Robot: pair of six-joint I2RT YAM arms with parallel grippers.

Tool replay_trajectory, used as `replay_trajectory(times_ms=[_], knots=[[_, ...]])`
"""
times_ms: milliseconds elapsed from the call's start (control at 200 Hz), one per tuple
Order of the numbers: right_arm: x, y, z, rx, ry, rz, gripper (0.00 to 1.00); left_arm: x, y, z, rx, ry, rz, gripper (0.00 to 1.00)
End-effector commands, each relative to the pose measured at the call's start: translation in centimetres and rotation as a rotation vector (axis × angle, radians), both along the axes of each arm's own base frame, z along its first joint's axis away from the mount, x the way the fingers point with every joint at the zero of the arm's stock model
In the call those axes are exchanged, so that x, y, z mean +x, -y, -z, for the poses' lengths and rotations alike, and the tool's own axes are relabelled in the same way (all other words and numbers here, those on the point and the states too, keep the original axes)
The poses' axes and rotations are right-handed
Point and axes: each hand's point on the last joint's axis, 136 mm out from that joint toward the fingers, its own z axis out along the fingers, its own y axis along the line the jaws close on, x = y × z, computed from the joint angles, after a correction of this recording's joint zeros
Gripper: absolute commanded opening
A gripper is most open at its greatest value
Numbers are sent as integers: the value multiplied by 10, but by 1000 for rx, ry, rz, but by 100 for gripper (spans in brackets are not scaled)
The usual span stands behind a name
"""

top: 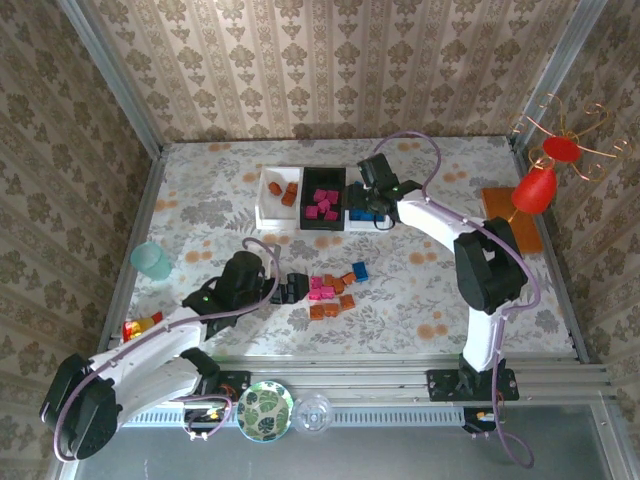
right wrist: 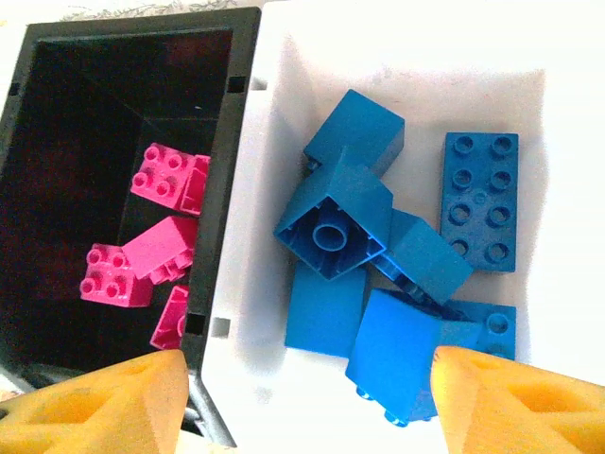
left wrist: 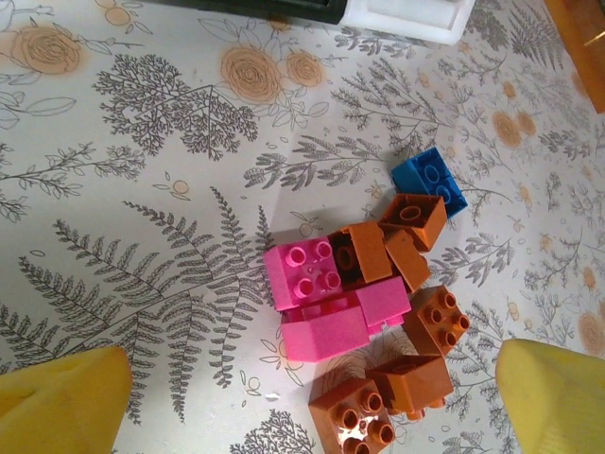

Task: Sort the legos into containers by color
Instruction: Place the lego in the container, then pick up the lego from the middle-left of the table.

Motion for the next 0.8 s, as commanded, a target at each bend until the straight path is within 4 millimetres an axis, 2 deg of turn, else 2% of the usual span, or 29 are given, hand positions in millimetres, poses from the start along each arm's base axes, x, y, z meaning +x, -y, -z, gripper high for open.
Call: replay_trajectory(times_ms=[0, 110, 200, 365, 460, 585, 735, 750, 795], knots=[[-15, 1, -34, 38, 65, -1, 71, -13, 9, 6, 25, -23, 73, 97], [-41, -7, -41, 60, 90, -42, 71, -22, 16, 19, 127, -38, 124, 92], [-65, -10, -37, 72, 95, -68, 71, -28, 24, 33, 198, -59, 165, 87], [-95, -8, -31, 96, 98, -88, 71, -23, 34, 53, 251, -87, 179, 76], [-106, -3, -29, 98, 95, -86, 71, -22, 44, 57, 254, -90, 212, 77], [-115, 7, -25, 84, 99, -69, 71, -30, 55, 61, 304, -84, 264, 82], [-122, 14, -12, 66, 76, -58, 72, -42, 50, 70, 372, -89, 280, 81], [-124, 15, -20, 78, 96, -58, 72, -44, 50, 71, 372, -92, 283, 81], [-124, 16, -20, 80, 98, -55, 72, -48, 50, 74, 374, -93, 293, 81]])
